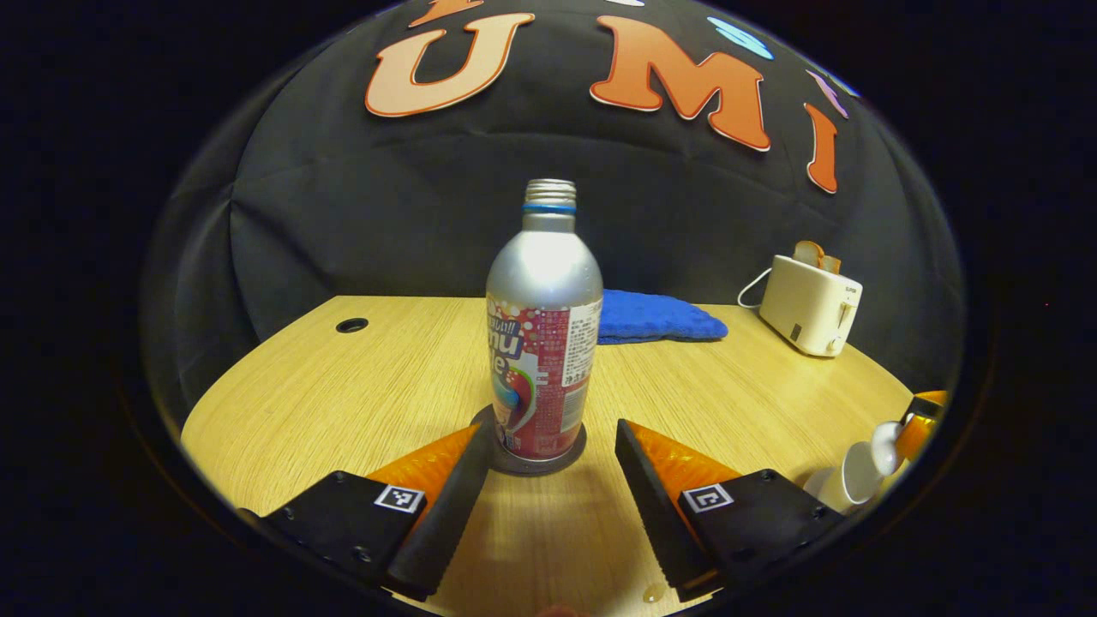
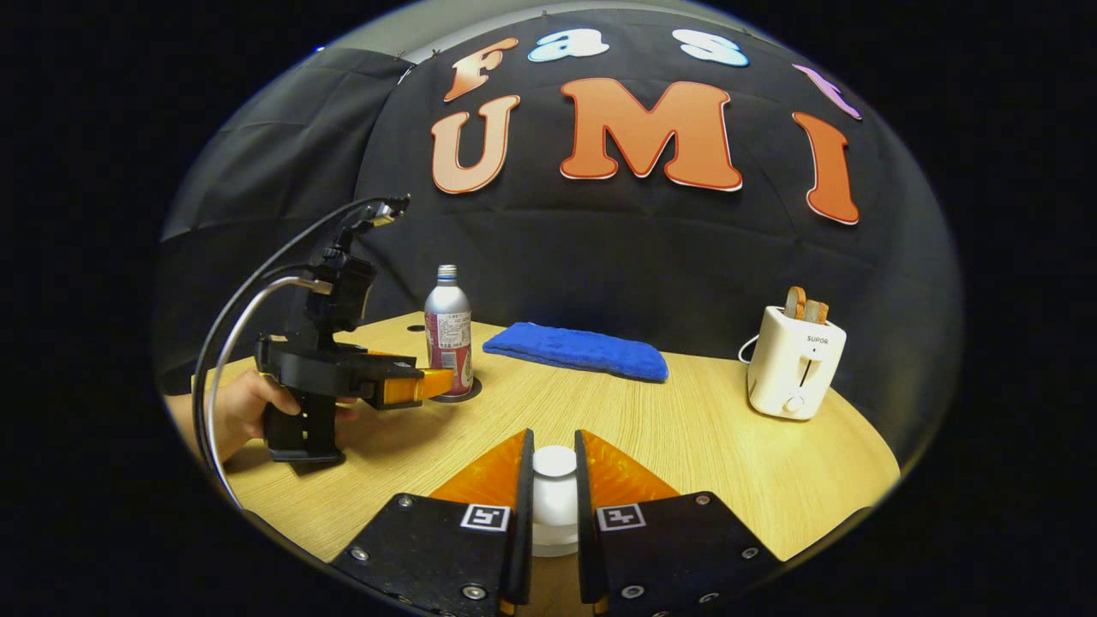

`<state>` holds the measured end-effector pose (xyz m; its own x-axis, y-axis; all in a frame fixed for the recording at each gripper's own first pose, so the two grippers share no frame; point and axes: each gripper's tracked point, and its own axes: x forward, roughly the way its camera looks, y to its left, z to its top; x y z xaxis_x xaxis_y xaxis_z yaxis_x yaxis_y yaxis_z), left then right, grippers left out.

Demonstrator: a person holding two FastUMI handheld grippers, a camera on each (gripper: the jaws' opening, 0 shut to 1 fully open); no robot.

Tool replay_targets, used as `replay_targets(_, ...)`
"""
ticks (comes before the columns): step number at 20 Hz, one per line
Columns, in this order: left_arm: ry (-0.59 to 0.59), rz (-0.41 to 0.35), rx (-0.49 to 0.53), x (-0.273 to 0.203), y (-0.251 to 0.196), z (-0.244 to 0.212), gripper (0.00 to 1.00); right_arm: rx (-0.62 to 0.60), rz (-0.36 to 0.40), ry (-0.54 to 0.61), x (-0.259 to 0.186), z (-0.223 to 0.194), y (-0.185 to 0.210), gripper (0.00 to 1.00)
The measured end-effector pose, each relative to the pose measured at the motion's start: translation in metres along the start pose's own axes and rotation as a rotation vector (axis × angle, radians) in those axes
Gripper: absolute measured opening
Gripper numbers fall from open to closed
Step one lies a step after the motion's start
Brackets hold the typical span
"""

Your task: Open the teacup lid with one hand, grasp the water bottle and pour water into the teacup with the other hand; after pouring, place the water bottle on the coaster and then close the teacup lid.

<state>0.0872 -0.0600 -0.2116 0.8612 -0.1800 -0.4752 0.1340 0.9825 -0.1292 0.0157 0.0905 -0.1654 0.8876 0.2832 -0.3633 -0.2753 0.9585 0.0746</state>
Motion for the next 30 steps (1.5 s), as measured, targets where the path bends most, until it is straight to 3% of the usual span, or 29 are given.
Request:
replay_targets(1, -0.002, -0.004, 0.001, -0.004, -0.003, 0.001, 0.90, 0.005, 0.003, 0.004, 0.002, -0.002, 0.001, 0.23)
replay_targets(3, -0.022, -0.009, 0.006, -0.012, -0.005, 0.006, 0.94, 0.002, -0.003, 0.015, 0.007, -0.008, 0.000, 0.23)
replay_targets(13, -0.135, -0.011, 0.025, -0.050, -0.017, 0.026, 0.90, 0.006, -0.002, 0.023, 0.011, -0.025, 0.000, 0.23)
replay_targets(19, -0.171, -0.002, 0.032, -0.065, -0.020, 0.033, 0.94, -0.045, -0.030, 0.004, 0.009, -0.023, -0.003, 0.29)
replay_targets(24, -0.231, 0.035, 0.030, -0.084, -0.013, 0.054, 0.91, -0.034, -0.068, -0.039, 0.006, -0.005, -0.013, 0.49)
replay_targets(30, -0.318, 0.073, 0.020, -0.111, -0.009, 0.079, 0.96, -0.044, -0.137, -0.161, -0.018, 0.041, -0.034, 0.68)
